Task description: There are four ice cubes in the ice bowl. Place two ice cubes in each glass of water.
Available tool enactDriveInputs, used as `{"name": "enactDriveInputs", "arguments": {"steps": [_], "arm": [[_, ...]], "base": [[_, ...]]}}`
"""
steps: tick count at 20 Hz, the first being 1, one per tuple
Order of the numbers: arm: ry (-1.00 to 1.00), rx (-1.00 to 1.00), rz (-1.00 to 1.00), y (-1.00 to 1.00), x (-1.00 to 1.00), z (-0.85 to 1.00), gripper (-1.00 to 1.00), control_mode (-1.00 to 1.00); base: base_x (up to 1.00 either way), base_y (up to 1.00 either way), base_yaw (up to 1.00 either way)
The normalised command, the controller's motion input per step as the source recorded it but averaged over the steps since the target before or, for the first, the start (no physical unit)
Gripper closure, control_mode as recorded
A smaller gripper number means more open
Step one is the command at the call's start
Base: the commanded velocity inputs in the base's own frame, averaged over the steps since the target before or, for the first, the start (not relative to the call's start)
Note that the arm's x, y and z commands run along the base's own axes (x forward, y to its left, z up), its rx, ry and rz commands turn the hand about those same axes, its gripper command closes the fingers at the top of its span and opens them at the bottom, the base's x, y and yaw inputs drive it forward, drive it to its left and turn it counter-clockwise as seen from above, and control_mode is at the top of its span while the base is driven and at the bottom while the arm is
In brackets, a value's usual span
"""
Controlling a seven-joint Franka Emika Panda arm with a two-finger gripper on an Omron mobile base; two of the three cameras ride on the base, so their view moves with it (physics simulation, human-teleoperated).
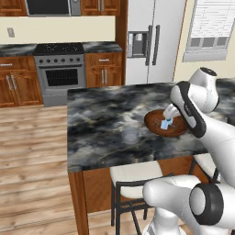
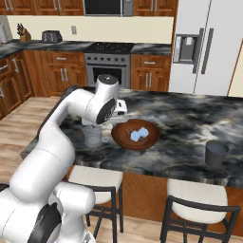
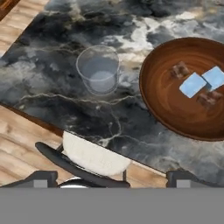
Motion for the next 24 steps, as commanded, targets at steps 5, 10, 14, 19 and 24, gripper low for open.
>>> {"name": "enactDriveInputs", "arguments": {"steps": [5, 10, 14, 19, 24], "arm": [[0.0, -0.05, 0.29, -0.17, 0.53, -0.42, -1.0, -1.0], [0.0, -0.06, 0.27, -0.09, 0.59, -0.38, -1.0, -1.0], [0.0, -0.03, 0.22, -0.12, 0.52, -0.3, -1.0, -1.0], [0.0, -0.04, 0.09, -0.05, 0.48, -0.22, -1.0, -1.0], [0.03, -0.08, 0.0, -0.02, 0.42, -0.24, -1.0, -1.0]], "base": [[0.0, 0.0, 0.0], [0.0, 0.0, 0.0], [0.0, 0.0, 0.0], [0.0, 0.0, 0.0], [0.0, 0.0, 0.0]]}}
